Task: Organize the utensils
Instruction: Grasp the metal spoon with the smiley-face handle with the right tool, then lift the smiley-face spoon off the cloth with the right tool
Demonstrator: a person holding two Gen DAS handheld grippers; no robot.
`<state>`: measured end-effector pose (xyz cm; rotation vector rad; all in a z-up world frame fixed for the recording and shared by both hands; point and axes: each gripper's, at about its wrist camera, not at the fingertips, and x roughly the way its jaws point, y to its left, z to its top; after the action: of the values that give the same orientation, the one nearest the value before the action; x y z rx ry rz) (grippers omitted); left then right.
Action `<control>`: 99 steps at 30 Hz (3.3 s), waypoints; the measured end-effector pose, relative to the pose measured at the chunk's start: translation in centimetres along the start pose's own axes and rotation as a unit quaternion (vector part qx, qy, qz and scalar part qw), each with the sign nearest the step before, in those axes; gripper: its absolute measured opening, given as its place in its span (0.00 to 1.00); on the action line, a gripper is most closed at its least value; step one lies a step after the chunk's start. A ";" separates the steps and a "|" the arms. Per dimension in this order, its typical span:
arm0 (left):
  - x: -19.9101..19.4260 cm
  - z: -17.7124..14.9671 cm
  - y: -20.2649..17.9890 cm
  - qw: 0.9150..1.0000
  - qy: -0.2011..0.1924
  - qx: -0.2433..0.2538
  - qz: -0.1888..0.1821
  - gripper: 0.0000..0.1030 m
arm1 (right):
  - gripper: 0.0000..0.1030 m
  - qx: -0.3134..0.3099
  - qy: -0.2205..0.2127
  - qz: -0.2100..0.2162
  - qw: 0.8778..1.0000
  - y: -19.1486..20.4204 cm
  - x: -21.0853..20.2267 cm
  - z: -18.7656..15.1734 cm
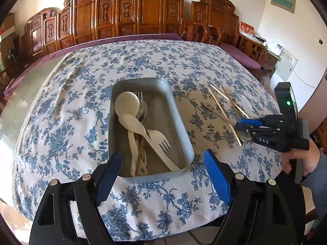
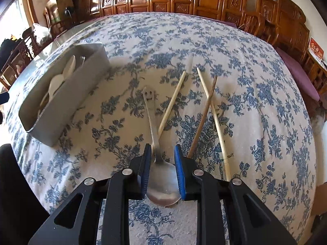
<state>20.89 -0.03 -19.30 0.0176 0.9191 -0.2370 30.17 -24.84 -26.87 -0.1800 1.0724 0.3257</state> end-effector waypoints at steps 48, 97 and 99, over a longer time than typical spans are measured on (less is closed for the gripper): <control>0.2 -0.7 -1.0 1.000 0.003 0.006 0.003 0.76 | 0.01 -0.045 0.028 0.037 0.998 1.9 -1.5 -0.1; 2.9 0.9 -6.5 0.999 0.011 0.041 -0.015 0.76 | 0.07 -0.042 -0.027 0.066 0.997 -2.5 -5.5 -1.6; 3.7 1.4 -7.5 0.999 0.013 0.049 -0.015 0.76 | 0.07 -0.030 -0.032 0.060 0.997 -3.7 -5.8 -2.2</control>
<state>22.58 -8.25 -20.76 0.0976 0.9335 -0.3106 27.08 -30.03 -22.82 -0.1578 1.0131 0.4681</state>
